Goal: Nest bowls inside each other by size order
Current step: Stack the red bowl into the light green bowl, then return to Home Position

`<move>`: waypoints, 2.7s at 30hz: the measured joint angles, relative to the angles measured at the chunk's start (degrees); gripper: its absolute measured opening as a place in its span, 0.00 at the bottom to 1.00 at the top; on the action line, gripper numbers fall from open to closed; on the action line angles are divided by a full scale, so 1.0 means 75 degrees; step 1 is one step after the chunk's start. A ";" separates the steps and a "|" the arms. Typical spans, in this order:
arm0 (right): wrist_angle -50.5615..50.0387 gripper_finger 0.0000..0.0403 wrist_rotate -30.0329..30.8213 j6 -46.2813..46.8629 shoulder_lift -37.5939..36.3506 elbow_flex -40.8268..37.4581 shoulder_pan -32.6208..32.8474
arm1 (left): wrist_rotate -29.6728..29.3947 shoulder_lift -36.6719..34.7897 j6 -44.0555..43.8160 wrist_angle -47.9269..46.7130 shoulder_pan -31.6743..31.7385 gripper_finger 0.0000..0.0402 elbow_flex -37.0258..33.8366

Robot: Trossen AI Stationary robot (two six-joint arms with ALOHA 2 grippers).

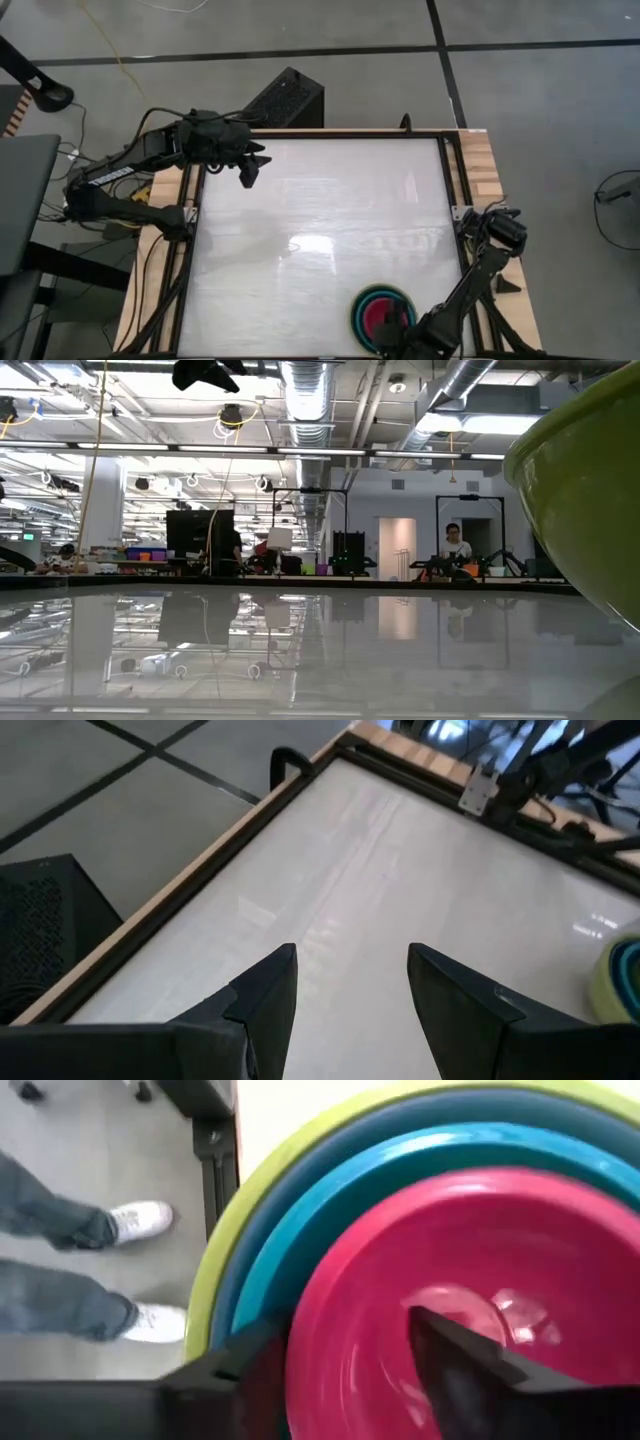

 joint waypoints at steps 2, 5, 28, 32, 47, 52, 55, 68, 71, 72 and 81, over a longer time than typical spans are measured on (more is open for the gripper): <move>0.0046 0.66 0.0001 0.0203 -0.0025 0.0000 -0.0048 | 0.0005 0.0000 0.0135 -0.0057 0.0000 0.45 -0.0011; 0.0100 0.71 0.0058 0.0335 -0.0214 0.0000 -0.0086 | 0.0063 0.0000 0.0283 -0.0079 0.0000 0.45 -0.0017; -0.1917 0.72 0.4088 -0.0533 -0.5101 0.0015 -0.0975 | 0.1197 -0.2462 0.0401 -0.0437 0.0000 0.45 -0.0023; -0.2644 0.72 0.4299 -0.0039 -0.5716 -0.0266 -0.0957 | 0.1063 -0.3026 0.0215 -0.0656 0.0000 0.45 -0.0189; 0.2142 0.72 0.4287 -0.0335 -0.9213 -0.5280 -0.0972 | 0.1416 -0.5477 -0.1528 0.2392 0.0000 0.45 -0.4785; 0.4853 0.72 0.4305 -0.1378 -0.9850 -0.6921 -0.1201 | 0.1643 -0.5776 -0.1873 0.3238 -0.0003 0.45 -0.5755; 0.5908 0.72 0.4205 -0.1769 -0.9876 -0.7607 -0.1570 | 0.1681 -0.5857 -0.2053 0.3679 -0.0017 0.45 -0.6277; 0.9627 0.71 0.1099 -0.2042 -0.9879 -0.9989 -0.4229 | 0.1194 -0.5858 -0.2185 0.5830 -0.0601 0.45 -0.8249; 1.0661 0.69 0.0590 -0.2181 -1.0017 -1.0550 -0.4605 | 0.1147 -0.5861 -0.2321 0.6050 -0.0664 0.45 -0.8493; 1.0899 0.69 0.0574 -0.2258 -1.0109 -1.0649 -0.4655 | 0.1147 -0.5861 -0.2367 0.6116 -0.0688 0.45 -0.8565; 1.0968 0.63 0.0954 -0.3407 -1.1212 -1.0876 -0.4653 | 0.0722 -0.5861 -0.2307 0.6231 -0.0914 0.45 -0.8644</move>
